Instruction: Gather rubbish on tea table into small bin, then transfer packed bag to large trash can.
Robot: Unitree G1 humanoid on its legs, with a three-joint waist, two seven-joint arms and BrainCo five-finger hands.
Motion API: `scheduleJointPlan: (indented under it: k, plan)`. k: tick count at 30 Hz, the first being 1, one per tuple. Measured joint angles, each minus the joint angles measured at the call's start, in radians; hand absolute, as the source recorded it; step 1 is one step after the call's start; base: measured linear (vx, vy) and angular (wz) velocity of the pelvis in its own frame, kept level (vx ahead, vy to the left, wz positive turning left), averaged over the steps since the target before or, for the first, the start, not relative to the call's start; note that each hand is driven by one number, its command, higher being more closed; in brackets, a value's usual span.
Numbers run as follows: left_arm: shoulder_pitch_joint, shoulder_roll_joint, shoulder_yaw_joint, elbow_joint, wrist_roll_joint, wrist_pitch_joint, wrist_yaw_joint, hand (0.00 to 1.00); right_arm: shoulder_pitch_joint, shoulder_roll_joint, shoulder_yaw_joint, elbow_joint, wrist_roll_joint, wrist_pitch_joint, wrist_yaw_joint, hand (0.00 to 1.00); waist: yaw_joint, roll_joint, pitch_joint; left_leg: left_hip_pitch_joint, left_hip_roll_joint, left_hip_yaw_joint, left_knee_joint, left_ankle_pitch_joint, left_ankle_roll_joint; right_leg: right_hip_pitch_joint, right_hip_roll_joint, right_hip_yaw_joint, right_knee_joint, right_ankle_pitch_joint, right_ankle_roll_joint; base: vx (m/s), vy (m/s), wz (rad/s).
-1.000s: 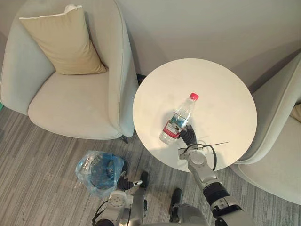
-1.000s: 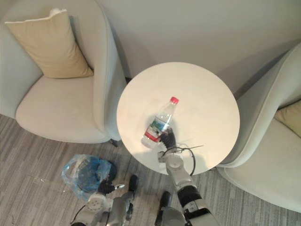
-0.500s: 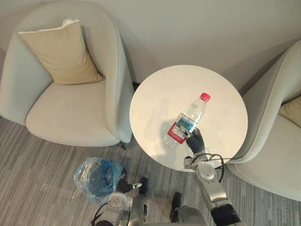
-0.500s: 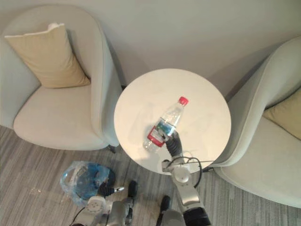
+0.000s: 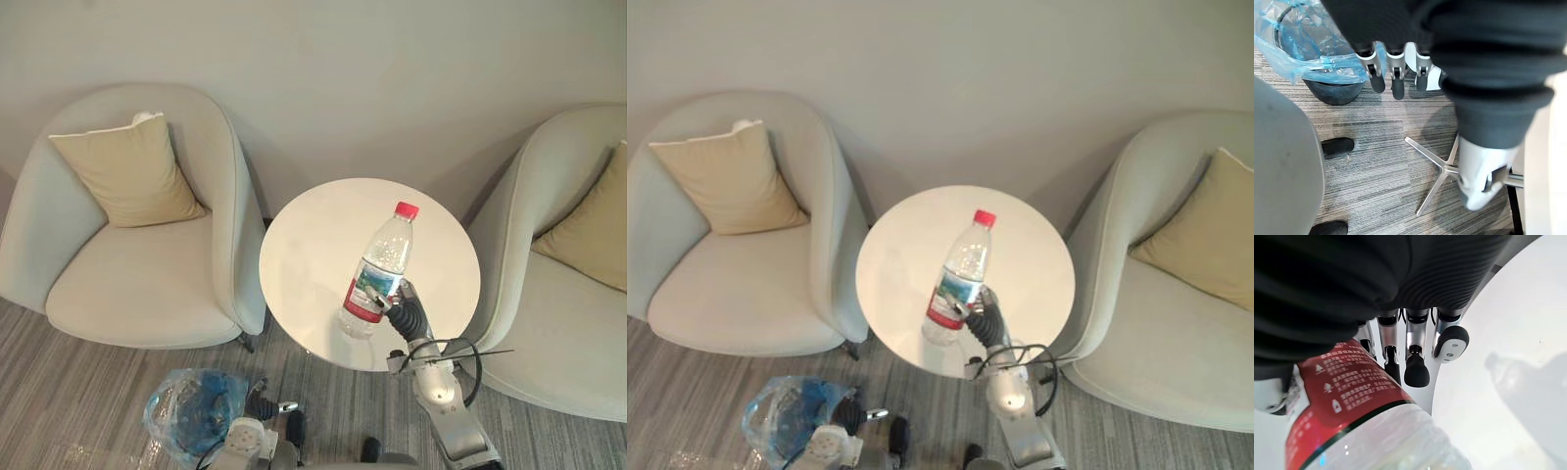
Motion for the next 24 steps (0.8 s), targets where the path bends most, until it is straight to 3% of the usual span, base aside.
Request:
scheduleJointPlan:
  k: [7, 10, 11, 12, 13, 14, 15, 16, 17, 18, 19, 22, 23, 24]
  plan:
    - [0.002, 0.002, -0.013, 0.018, 0.0, -0.001, -0.001, 0.0, 0.008, -0.039, 0.035, 0.0, -0.011, 0.0, -0.002, 1.0, -0.004, 0.008, -0.002, 0.019, -0.002, -0.037, 0.009, 0.002, -0.004, 0.046, 0.004, -0.036, -0.011, 0.0, -0.001, -0.04, -0.022, 0.18]
    - [-0.001, -0.005, -0.017, 0.01, 0.0, -0.005, -0.001, 0.0, -0.031, -0.082, 0.044, 0.002, -0.037, 0.0, -0.012, 1.0, -0.001, 0.031, 0.009, -0.062, -0.003, -0.085, 0.064, 0.012, -0.012, 0.015, 0.006, -0.096, 0.018, -0.005, -0.009, -0.07, -0.028, 0.56]
    - [-0.001, -0.009, -0.018, -0.002, -0.001, -0.008, -0.001, 0.0, -0.062, -0.09, 0.048, 0.003, -0.038, 0.001, -0.017, 1.0, 0.004, 0.045, 0.014, -0.127, -0.003, -0.086, 0.123, 0.018, -0.019, -0.024, 0.01, -0.107, 0.047, -0.009, -0.017, -0.14, -0.034, 0.58]
    - [-0.001, -0.007, -0.023, -0.019, -0.001, -0.014, -0.002, 0.0, -0.1, -0.1, 0.047, 0.007, -0.039, 0.003, -0.024, 1.0, 0.011, 0.057, 0.019, -0.203, -0.01, -0.088, 0.172, 0.051, -0.054, -0.059, 0.018, -0.126, 0.046, 0.004, -0.038, -0.17, -0.036, 0.63]
    - [-0.005, -0.003, -0.026, -0.023, -0.001, -0.016, -0.003, 0.0, -0.113, -0.1, 0.047, 0.01, -0.039, 0.004, -0.026, 1.0, 0.007, 0.046, 0.018, -0.2, -0.019, -0.088, 0.124, 0.1, -0.076, -0.065, -0.003, -0.141, 0.026, 0.015, -0.048, -0.23, -0.008, 0.73]
    - [-0.02, -0.003, -0.024, -0.021, 0.0, -0.013, -0.008, 0.0, -0.145, -0.105, 0.044, 0.021, -0.04, 0.006, -0.033, 1.0, 0.008, 0.046, 0.028, -0.231, 0.0, 0.005, 0.242, 0.013, 0.003, -0.086, -0.023, -0.193, 0.036, 0.025, -0.061, -0.22, -0.015, 0.67]
    - [-0.018, -0.005, -0.021, -0.021, 0.001, -0.014, -0.019, 0.0, -0.174, -0.112, 0.043, 0.045, -0.044, 0.012, -0.041, 1.0, 0.008, 0.042, 0.031, -0.23, 0.064, 0.171, 0.46, -0.141, 0.056, -0.101, -0.037, -0.218, 0.057, 0.029, -0.067, -0.21, -0.01, 0.56]
    - [-0.016, -0.008, -0.017, -0.018, 0.001, -0.014, -0.019, 0.0, -0.18, -0.115, 0.043, 0.049, -0.048, 0.014, -0.042, 1.0, 0.006, 0.042, 0.031, -0.205, 0.095, 0.224, 0.501, -0.173, 0.055, -0.099, -0.039, -0.224, 0.058, 0.03, -0.07, -0.15, -0.011, 0.46]
    - [-0.008, -0.015, -0.012, -0.012, 0.008, -0.012, -0.018, 0.0, -0.185, -0.121, 0.043, 0.049, -0.059, 0.016, -0.044, 1.0, -0.002, 0.045, 0.03, -0.132, 0.162, 0.325, 0.544, -0.217, 0.047, -0.095, -0.045, -0.242, 0.063, 0.031, -0.071, -0.17, 0.097, 0.72]
    - [0.008, -0.036, -0.017, -0.012, 0.024, -0.01, -0.019, 0.0, -0.185, -0.121, 0.026, 0.048, -0.075, 0.016, -0.057, 1.0, -0.036, 0.052, 0.025, -0.03, 0.222, 0.391, 0.513, -0.235, 0.024, -0.097, -0.063, -0.288, 0.078, 0.032, -0.069, -0.14, 0.1, 0.77]
    - [0.01, -0.04, -0.018, -0.012, 0.027, -0.01, -0.019, 0.0, -0.185, -0.121, 0.022, 0.047, -0.075, 0.016, -0.059, 1.0, -0.042, 0.054, 0.024, -0.019, 0.226, 0.392, 0.501, -0.236, 0.017, -0.098, -0.064, -0.296, 0.08, 0.034, -0.066, -0.16, 0.155, 0.99]
    - [0.007, -0.071, -0.08, -0.027, 0.06, -0.008, -0.023, 0.0, -0.183, -0.126, -0.033, 0.048, -0.076, 0.027, -0.074, 1.0, -0.081, 0.093, -0.003, 0.064, 0.24, 0.437, 0.255, -0.205, -0.083, -0.148, -0.089, -0.406, 0.095, 0.067, -0.034, -0.19, 0.251, 1.18]
    - [-0.001, -0.071, -0.095, -0.03, 0.078, -0.006, -0.025, 0.0, -0.183, -0.118, -0.051, 0.052, -0.075, 0.035, -0.079, 1.0, -0.084, 0.091, 0.0, 0.077, 0.224, 0.448, 0.174, -0.209, -0.113, -0.152, -0.101, -0.446, 0.094, 0.085, -0.021, -0.19, 0.322, 1.03]
    - [-0.006, -0.066, -0.098, -0.03, 0.089, -0.001, -0.027, 0.0, -0.184, -0.111, -0.059, 0.065, -0.076, 0.041, -0.081, 1.0, -0.083, 0.073, 0.007, 0.083, 0.205, 0.442, 0.137, -0.198, -0.137, -0.146, -0.114, -0.465, 0.089, 0.1, -0.009, -0.21, 0.38, 0.85]
